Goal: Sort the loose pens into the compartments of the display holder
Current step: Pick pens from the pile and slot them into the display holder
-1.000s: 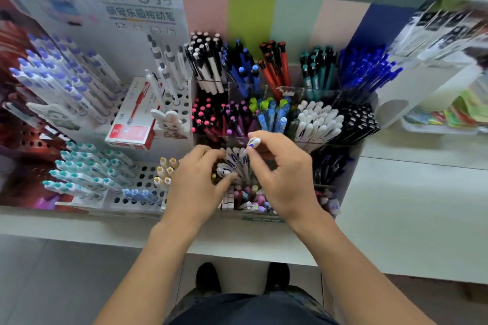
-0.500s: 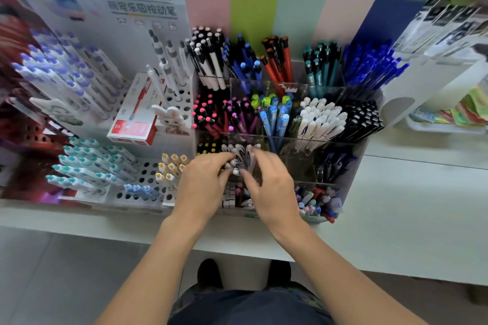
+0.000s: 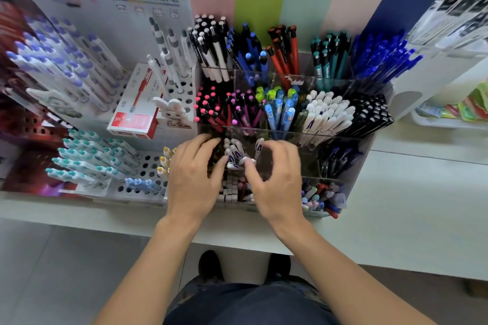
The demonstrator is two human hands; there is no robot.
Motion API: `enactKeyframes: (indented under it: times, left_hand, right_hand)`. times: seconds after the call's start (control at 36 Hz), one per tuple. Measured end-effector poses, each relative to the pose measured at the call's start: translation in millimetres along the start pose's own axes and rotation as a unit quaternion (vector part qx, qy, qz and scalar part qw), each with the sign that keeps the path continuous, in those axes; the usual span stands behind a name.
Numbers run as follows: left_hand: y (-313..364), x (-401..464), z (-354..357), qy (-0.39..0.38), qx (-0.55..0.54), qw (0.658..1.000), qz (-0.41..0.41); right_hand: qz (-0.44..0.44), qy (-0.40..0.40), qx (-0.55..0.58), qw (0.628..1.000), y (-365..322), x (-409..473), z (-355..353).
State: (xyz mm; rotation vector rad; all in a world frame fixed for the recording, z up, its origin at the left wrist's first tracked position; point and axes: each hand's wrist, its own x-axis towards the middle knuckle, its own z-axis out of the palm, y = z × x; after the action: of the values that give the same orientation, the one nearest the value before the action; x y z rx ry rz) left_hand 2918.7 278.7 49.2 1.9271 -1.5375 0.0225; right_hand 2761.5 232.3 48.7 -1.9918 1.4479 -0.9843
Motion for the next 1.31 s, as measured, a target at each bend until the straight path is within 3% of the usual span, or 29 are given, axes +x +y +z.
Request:
enactKeyframes:
  times: [0.11, 0.25, 0.33, 0.5, 0.69, 0.86, 0.94, 1.0, 1.11, 1.19, 1.31]
  left_hand:
    - [-2, -5, 0, -0.026, 0.003, 0.999, 0.024]
    - [-6, -9, 4, -0.037, 0.060, 0.996, 0.052]
    - [-5, -7, 4, -0.010, 0.083, 0.995, 0.059]
    - [3, -4, 4, -0.020, 0.044, 0.998, 0.042]
    - [9, -9, 7, -0.011, 0.038, 0.998, 0.042]
    - [5, -14, 14, -0.002, 0.060, 0.997, 0.050]
    - [6, -13, 13, -0.003, 0.053, 0.997, 0.057]
    - [10, -10, 11, -0.005, 0.046, 0.997, 0.061]
    - [27, -5, 9, 0.009, 0.034, 0.996, 0.077]
    - [44, -4, 17, 0.012, 0.021, 0.992, 0.120]
    - [65, 1, 34, -0.017, -0.013, 0.984, 0.174]
  right_hand:
    - [0.110, -0.058, 0.063, 0.990, 5, -1, 2]
    - [-0.034, -0.097, -0.077, 0.992, -7, 4, 22]
    - [-0.101, -0.109, -0.080, 0.986, -20, 8, 33]
    - [-0.017, -0.097, 0.078, 0.992, -12, 14, 24]
    - [-0.079, -0.095, -0.093, 0.988, 12, 4, 27]
    - [-0.121, -0.080, -0.317, 0.937, -12, 2, 33]
    - [-0.124, -0.092, -0.358, 0.921, -18, 6, 28]
    - [-0.110, -0.109, -0.330, 0.931, -15, 11, 16]
    - [-0.100, 0.032, -0.204, 0.973, 2, 16, -30]
    - [-0.080, 0.129, -0.206, 0.967, 38, 14, -63]
    - [0.009, 0.187, -0.218, 0.958, 76, 11, -82]
